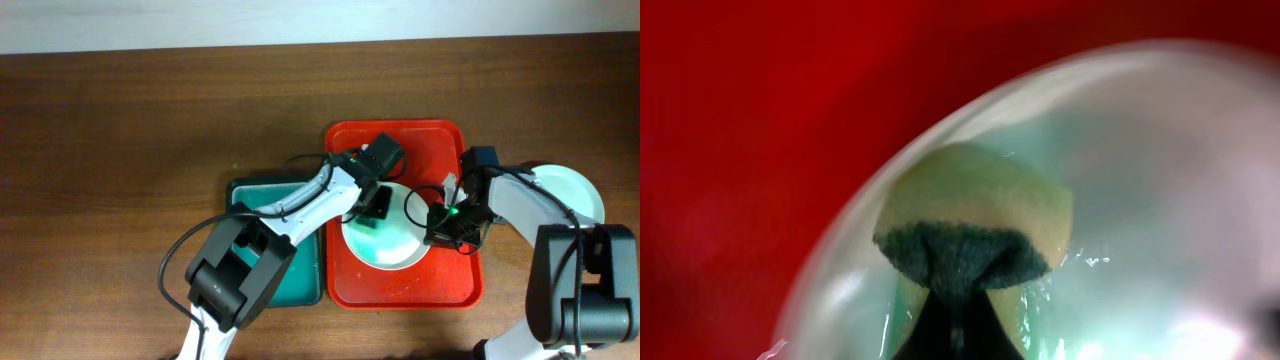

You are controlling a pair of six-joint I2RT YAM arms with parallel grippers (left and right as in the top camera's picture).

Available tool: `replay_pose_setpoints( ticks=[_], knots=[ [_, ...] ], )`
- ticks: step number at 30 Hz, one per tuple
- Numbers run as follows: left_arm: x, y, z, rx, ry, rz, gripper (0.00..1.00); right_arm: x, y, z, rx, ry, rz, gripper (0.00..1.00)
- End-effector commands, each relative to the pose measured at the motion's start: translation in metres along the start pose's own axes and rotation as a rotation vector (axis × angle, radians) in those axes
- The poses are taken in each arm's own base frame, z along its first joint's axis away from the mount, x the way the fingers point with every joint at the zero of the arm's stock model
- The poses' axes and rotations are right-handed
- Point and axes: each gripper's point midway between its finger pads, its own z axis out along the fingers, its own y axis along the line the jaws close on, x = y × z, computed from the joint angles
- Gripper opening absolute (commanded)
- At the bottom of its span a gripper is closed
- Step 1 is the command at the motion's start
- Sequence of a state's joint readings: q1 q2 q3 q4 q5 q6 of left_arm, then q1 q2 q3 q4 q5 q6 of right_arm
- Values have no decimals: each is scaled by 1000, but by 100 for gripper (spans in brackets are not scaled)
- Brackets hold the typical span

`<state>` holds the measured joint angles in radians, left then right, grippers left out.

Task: Clean dirty plates on tray and stack at the side
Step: 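Scrub the white plate with the sponge in the left gripper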

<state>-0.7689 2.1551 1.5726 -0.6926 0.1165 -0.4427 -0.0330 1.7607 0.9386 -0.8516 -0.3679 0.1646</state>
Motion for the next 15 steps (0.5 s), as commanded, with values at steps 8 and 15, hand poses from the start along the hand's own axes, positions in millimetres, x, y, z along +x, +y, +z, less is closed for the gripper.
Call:
replay_pose_setpoints(
  ticks=[8,15],
  knots=[
    [53,68,5,-328,187,11,0,8,-20,9,97,27,9,4],
    [36,43,-34,-203,210,-34,0,8,-20,9,97,27,9,4]
  ],
)
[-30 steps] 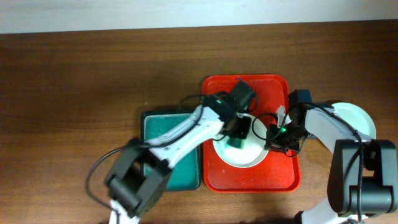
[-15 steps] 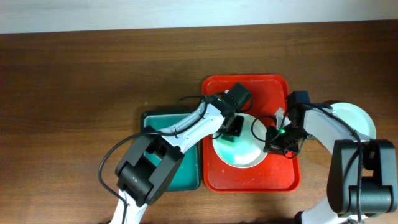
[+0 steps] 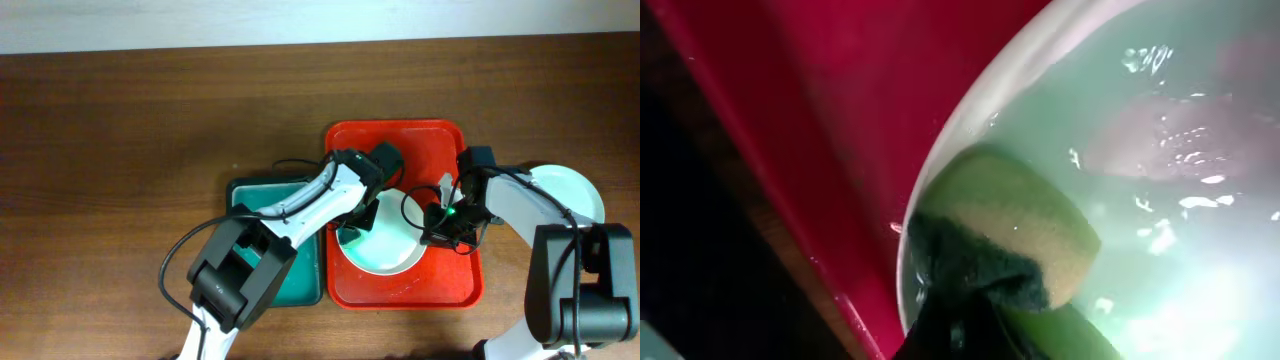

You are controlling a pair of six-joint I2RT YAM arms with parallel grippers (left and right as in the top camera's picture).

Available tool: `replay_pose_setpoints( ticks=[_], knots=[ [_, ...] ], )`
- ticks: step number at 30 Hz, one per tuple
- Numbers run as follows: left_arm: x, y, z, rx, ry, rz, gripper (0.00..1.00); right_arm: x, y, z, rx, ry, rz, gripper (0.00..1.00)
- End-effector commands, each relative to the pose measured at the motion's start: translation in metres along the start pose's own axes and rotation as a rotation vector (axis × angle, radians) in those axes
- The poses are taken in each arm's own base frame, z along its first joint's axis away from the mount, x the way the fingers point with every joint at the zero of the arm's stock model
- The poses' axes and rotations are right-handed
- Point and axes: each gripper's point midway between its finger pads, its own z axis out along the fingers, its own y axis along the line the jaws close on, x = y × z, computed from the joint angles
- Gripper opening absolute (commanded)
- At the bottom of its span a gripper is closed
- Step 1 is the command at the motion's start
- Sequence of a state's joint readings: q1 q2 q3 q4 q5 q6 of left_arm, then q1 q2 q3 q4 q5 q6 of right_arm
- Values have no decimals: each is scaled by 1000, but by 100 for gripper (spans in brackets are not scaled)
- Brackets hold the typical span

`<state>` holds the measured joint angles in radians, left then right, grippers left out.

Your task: Clean dirty plates on tray and stack at the side

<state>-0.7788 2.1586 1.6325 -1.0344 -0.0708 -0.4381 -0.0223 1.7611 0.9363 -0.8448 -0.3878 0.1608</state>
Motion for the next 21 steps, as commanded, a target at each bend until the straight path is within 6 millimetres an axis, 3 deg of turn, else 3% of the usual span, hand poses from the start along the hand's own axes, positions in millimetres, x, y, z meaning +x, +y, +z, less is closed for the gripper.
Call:
replay_pose_setpoints(
  ticks=[1,3,4,5,6,7,8,10,11,14,15,17,18,19,20,21],
  knots=[
    [-11,-11,-43,177,2,-35,0,8,-26,6,116,27,25,4],
    [-15,-3,-83,215,-73,-26,0,9,-26,6,116,28,26,4],
    [-14,19,-123,209,-150,-47,0,8,-26,6,116,28,26,4],
    [-10,47,-149,170,-203,-88,0,8,-26,6,116,28,26,4],
    [-3,86,-169,80,-244,-147,0,8,-26,6,116,28,25,4],
    [3,112,-171,-4,-238,-180,0,8,-26,6,116,28,25,4],
    [10,129,-167,-69,-209,-198,0,8,-26,6,116,27,25,4],
    [25,143,-133,-112,-129,-219,0,8,-26,6,116,27,25,4],
    [38,146,-92,-106,-75,-233,0,8,-26,6,116,28,25,4],
    [68,132,-15,18,-1,-320,0,8,-26,6,116,28,26,4],
    [72,136,-11,18,8,-330,0,8,-26,6,116,27,25,4],
    [70,136,-12,23,5,-334,23,4,-25,7,113,10,19,4],
    [68,136,-17,24,2,-334,40,2,-25,6,112,4,17,4],
    [65,136,-26,26,-5,-335,48,2,-23,1,113,5,17,4],
    [59,138,-45,36,-38,-334,63,1,-19,-9,110,-10,12,5],
    [55,140,-63,46,-76,-337,68,0,-12,-24,106,-37,3,4]
  ],
)
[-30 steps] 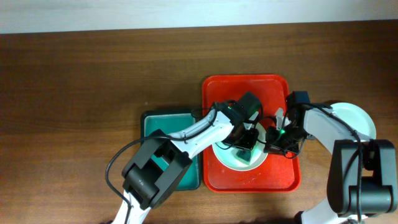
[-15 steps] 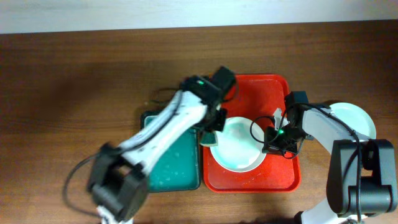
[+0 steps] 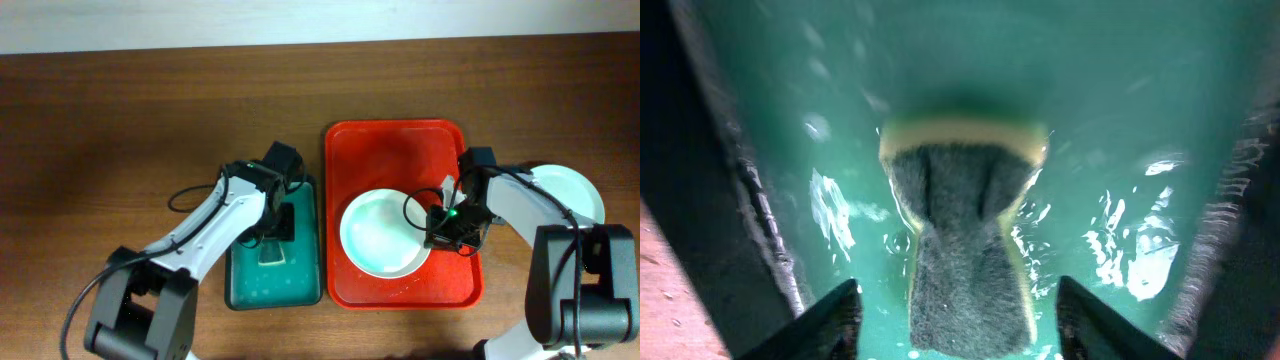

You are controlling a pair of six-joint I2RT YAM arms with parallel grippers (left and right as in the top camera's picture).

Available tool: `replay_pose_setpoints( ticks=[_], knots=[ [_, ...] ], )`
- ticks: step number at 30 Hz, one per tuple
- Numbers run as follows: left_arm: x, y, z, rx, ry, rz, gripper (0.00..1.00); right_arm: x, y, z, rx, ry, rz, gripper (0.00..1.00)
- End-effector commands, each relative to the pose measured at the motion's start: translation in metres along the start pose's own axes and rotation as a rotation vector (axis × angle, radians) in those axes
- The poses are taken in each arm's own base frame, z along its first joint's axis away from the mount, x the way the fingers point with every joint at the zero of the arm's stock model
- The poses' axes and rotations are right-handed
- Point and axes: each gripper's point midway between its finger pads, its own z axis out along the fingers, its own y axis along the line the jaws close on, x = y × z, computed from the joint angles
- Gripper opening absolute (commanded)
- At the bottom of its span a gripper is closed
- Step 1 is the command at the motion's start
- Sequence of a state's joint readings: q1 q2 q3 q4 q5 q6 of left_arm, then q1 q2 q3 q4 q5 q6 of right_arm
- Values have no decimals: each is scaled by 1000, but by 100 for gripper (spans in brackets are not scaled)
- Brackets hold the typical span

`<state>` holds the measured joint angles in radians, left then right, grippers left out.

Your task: Clean dirty plates on tray and stack at the side

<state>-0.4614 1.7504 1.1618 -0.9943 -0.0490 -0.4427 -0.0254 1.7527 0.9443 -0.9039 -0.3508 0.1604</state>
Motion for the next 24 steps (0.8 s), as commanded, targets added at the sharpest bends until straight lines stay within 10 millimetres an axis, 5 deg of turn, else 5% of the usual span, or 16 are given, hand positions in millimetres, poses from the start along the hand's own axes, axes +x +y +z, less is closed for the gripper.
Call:
replay_pose_setpoints(
  ticks=[1,5,7,9,13,15,24],
  knots=[
    [-24,-1,-76,96,-186,-29,77,-5,8,-48,64,-112,-43,4],
    [-22,33,-160,178,-432,-120,100,17,60,-99,209,-205,-274,4],
    [-10,75,-188,112,-536,-212,100,28,108,-106,229,-246,-459,4],
    [8,106,-198,6,-566,-266,99,35,156,-95,181,-315,-550,4],
    [13,111,-198,-20,-559,-270,99,15,208,-97,222,-581,-595,4],
    [13,111,-198,-20,-560,-270,100,3,210,-123,381,-802,-548,4],
    [13,111,-198,-20,-560,-270,99,49,245,-173,660,-1186,-696,4]
  ],
)
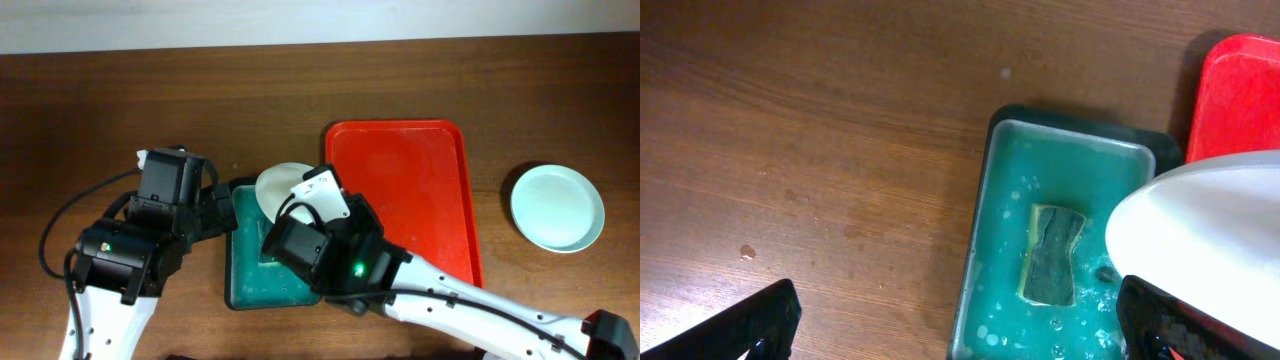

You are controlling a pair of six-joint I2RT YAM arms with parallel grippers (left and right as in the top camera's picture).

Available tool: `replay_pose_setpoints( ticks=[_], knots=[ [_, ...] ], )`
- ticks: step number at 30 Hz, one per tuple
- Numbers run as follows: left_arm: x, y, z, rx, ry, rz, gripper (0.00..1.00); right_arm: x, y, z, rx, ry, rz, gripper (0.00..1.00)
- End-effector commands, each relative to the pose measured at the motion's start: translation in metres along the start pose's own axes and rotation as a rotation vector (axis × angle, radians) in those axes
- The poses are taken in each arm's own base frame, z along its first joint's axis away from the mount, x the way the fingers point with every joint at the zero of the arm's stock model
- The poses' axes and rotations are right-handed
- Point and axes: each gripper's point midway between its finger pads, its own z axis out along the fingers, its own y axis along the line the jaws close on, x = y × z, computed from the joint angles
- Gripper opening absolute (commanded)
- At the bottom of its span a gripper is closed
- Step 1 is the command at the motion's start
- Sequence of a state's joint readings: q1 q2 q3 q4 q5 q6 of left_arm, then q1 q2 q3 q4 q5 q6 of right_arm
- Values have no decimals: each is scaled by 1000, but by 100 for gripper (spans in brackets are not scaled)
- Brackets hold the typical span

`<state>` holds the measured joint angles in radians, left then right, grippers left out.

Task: Clean dirty plates on tray and stack at the side
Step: 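Tilt the white plate over the teal tray with the right gripper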

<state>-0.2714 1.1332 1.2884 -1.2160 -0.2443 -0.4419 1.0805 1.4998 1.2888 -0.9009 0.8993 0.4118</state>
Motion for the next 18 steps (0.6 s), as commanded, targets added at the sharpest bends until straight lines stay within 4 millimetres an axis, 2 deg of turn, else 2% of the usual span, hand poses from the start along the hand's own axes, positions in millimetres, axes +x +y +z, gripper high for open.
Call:
replay_pose_setpoints(
  ticks=[1,2,6,18],
  knots=[
    [-4,4,-3,-14,-18,-6,100,-24,-19,-22,121,-122,24,4],
    [-4,4,-3,-14,-18,-6,99,-29,-21,-32,159,-169,11,4],
    [-4,4,-3,-14,-18,-6,99,-36,-20,-52,209,-248,-11,4],
    [-4,4,-3,-15,-18,-6,99,-36,-19,-52,203,-248,-7,4]
  ],
)
